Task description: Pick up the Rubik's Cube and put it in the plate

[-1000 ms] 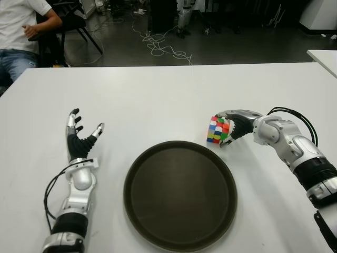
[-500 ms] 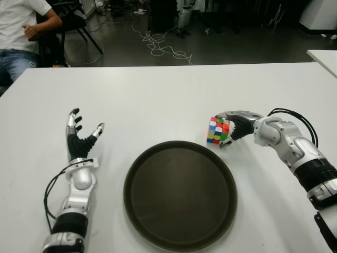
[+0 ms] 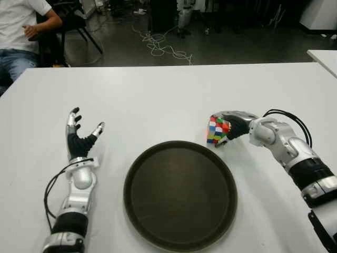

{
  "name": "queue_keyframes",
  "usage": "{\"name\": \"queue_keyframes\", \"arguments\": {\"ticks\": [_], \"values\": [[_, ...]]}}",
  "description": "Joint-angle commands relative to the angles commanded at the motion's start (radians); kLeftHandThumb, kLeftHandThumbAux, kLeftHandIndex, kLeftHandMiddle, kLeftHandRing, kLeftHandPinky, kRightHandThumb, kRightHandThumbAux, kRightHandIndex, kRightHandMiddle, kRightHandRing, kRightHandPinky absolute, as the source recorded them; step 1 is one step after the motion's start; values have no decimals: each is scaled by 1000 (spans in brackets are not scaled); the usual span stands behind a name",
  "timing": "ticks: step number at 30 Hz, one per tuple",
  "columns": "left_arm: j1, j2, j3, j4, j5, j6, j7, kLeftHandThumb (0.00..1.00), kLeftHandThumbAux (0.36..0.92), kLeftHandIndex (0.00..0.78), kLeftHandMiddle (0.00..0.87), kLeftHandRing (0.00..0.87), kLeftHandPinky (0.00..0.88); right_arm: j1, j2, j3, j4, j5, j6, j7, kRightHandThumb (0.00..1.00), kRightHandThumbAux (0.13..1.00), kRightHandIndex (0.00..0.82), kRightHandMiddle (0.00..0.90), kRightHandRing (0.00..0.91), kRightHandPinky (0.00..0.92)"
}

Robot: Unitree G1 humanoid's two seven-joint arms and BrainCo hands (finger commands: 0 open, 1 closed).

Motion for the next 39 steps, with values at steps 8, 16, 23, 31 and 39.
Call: {"name": "queue_keyframes", "arguments": {"ticks": [8,16,23,31,39], "values": [[2,1,1,-1,-3,-3,-5,0,742,76,90,98,133,-68,69,9,134,3,-19,-57,0,588,147,144,135,102],[-1,1,1,6,0,-2,1,0,726,76,96,108,157,-121,97,27,233,2,-72,-85,0,606,123,133,118,85],[0,0,-2,0,3,-2,6,0,721,79,95,106,144,-140,110,41,266,-12,-71,-112,0,649,97,122,106,68],[9,1,-7,-23,20,17,13,0,720,64,83,98,137,-158,133,50,314,-23,-47,-141,0,718,86,115,94,58],[9,-5,-2,-28,10,13,6,0,736,77,96,114,161,-156,131,52,308,-17,-28,-122,0,737,82,116,90,48]]}}
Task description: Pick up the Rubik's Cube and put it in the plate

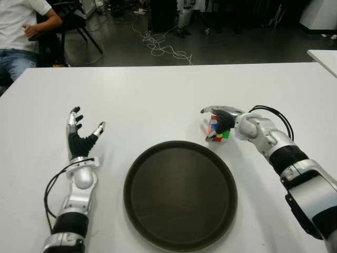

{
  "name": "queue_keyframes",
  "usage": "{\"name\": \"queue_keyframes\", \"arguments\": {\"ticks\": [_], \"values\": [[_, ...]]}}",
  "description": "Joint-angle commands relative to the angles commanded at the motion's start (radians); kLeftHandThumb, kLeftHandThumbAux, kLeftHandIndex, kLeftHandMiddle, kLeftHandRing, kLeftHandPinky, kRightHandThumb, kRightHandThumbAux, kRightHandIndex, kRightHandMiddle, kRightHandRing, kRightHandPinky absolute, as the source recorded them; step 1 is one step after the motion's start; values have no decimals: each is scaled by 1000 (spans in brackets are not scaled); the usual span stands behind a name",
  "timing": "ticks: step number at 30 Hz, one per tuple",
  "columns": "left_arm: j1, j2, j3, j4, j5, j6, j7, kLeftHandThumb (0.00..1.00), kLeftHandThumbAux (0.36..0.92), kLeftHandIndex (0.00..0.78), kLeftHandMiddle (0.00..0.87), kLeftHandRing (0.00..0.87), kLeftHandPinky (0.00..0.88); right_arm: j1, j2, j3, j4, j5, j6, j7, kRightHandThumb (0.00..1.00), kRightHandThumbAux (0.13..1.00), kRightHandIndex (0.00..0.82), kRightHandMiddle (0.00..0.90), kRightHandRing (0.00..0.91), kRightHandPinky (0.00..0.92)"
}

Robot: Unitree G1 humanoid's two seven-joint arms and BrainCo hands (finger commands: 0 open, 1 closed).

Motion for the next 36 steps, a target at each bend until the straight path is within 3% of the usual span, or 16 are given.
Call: {"name": "queue_keyframes", "arguments": {"ticks": [12,21,27,36], "values": [[8,-4,4,-16,-7,2,-5,0,741,67,90,98,134,16,-21,-9,-32,14,3,30,0,754,94,136,108,67],[3,-3,7,-9,-12,11,-16,0,720,59,81,92,135,35,-41,-12,-61,14,16,37,0,701,114,144,115,51],[-2,3,8,9,-9,1,-17,0,721,66,86,102,150,71,-76,-22,-113,13,44,48,0,661,164,171,145,86],[-3,7,8,19,-2,-8,-13,0,732,52,62,84,141,103,-105,-16,-189,-1,75,65,0,664,137,166,158,126]]}}
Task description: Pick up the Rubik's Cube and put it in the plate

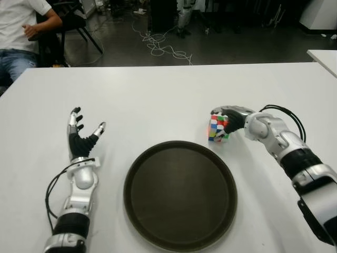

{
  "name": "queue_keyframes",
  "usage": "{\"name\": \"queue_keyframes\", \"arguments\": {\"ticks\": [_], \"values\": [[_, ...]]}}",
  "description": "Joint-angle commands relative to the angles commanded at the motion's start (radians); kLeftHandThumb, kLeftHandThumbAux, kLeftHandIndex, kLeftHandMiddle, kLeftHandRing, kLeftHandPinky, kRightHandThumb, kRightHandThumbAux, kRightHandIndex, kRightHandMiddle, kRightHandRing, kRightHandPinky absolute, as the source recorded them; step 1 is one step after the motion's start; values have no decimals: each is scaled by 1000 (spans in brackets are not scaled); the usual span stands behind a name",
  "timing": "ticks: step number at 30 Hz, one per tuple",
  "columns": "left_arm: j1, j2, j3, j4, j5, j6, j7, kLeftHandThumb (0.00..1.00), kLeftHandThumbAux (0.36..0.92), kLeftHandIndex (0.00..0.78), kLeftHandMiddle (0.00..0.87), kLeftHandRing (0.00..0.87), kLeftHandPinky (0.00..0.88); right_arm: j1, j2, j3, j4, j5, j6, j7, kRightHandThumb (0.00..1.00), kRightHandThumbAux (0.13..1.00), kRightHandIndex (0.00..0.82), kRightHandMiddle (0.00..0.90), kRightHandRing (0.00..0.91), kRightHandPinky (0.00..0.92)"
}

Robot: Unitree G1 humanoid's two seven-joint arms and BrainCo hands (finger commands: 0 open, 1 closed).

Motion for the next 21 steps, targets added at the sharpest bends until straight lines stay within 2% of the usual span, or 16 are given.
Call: {"name": "queue_keyframes", "arguments": {"ticks": [8,14,21], "values": [[0,3,-1,-2,5,7,0,0,726,62,78,92,141,24,-16,-4,-47,0,27,10,0,662,108,155,155,132],[-2,2,0,1,8,9,3,0,713,74,96,112,160,42,-26,-10,-77,4,38,6,0,693,107,155,153,126],[-6,2,1,11,11,4,10,0,711,80,106,116,154,52,-32,-17,-91,16,27,10,0,696,109,156,158,131]]}}
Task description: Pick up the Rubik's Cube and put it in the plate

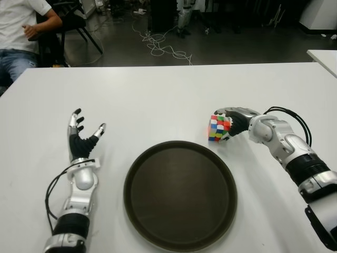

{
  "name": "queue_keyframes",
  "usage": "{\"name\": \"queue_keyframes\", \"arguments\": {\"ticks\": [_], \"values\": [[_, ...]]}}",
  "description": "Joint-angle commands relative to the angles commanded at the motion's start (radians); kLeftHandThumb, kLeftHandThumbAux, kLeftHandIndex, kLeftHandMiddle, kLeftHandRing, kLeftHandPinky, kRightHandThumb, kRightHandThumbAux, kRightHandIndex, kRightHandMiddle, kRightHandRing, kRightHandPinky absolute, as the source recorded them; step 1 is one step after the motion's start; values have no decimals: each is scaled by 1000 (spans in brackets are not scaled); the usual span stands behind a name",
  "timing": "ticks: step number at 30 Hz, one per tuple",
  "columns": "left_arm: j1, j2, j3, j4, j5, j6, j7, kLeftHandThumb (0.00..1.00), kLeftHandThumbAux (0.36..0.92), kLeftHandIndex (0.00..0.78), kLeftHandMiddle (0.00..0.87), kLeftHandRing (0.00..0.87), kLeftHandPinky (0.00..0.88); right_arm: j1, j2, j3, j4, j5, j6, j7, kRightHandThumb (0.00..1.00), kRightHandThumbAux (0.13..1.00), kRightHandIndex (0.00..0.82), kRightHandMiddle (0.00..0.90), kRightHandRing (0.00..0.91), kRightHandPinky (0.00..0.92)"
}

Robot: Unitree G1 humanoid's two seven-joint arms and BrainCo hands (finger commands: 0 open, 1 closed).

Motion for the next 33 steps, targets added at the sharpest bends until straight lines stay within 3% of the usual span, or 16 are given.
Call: {"name": "queue_keyframes", "arguments": {"ticks": [10,20,25,33], "values": [[-1,0,0,3,-8,-16,-10,0,722,62,81,92,145,2,1,-2,-11,4,8,20,0,684,120,166,170,133],[0,-9,6,2,-23,-25,-15,0,735,72,99,123,178,0,10,-3,-9,12,4,30,0,683,118,163,169,138],[2,-12,7,-2,-28,-25,-18,0,737,73,95,122,180,-6,11,1,1,14,-3,40,0,673,140,172,177,141],[1,-9,4,-2,-22,-20,-15,0,730,69,80,98,149,-17,25,-3,35,25,-23,31,0,638,246,206,195,126]]}}
